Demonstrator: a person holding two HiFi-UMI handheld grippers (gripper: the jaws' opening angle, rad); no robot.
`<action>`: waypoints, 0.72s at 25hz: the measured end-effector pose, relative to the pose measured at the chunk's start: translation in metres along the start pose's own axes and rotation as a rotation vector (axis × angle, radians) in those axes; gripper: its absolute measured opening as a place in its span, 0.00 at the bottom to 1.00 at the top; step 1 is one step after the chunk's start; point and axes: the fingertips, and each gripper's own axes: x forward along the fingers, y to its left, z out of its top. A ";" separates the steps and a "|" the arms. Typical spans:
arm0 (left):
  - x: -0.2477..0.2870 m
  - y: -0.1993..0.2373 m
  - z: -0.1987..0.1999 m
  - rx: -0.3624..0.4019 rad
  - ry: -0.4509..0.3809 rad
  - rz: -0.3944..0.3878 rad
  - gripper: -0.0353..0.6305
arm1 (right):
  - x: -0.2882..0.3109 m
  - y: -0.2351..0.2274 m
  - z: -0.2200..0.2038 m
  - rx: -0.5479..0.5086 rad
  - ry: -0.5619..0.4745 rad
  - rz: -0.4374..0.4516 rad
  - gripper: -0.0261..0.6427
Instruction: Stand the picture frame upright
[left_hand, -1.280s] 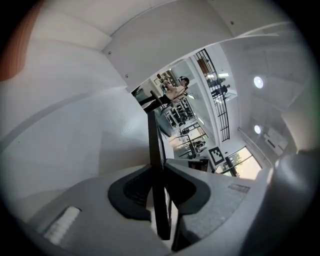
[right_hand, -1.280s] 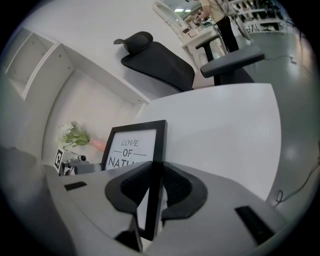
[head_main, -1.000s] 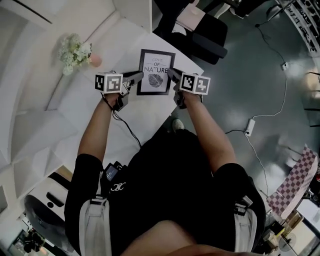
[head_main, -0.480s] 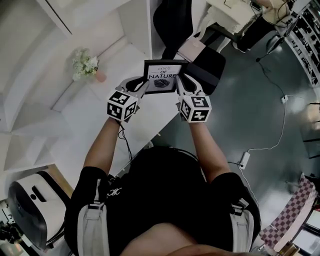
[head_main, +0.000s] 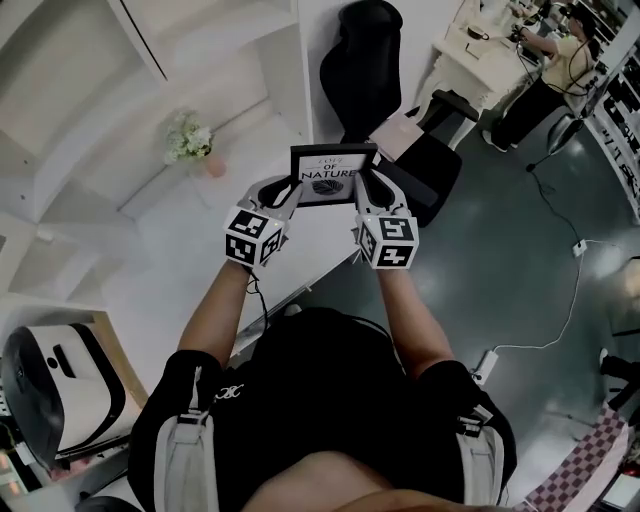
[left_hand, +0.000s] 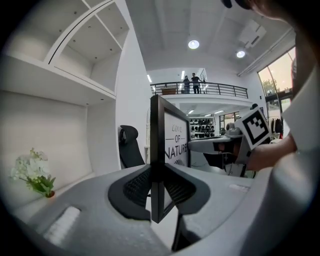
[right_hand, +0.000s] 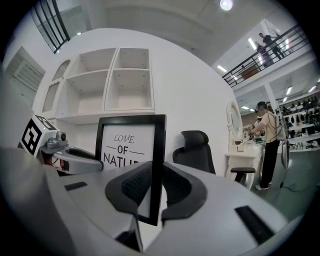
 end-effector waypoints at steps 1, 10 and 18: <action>-0.002 -0.003 0.000 -0.007 -0.002 0.010 0.18 | -0.001 0.000 0.000 -0.002 0.001 0.015 0.14; -0.068 -0.002 -0.024 -0.083 0.027 0.271 0.18 | 0.006 0.058 -0.010 -0.033 0.025 0.286 0.14; -0.149 0.015 -0.053 -0.157 0.044 0.492 0.18 | 0.013 0.146 -0.022 -0.046 0.043 0.510 0.14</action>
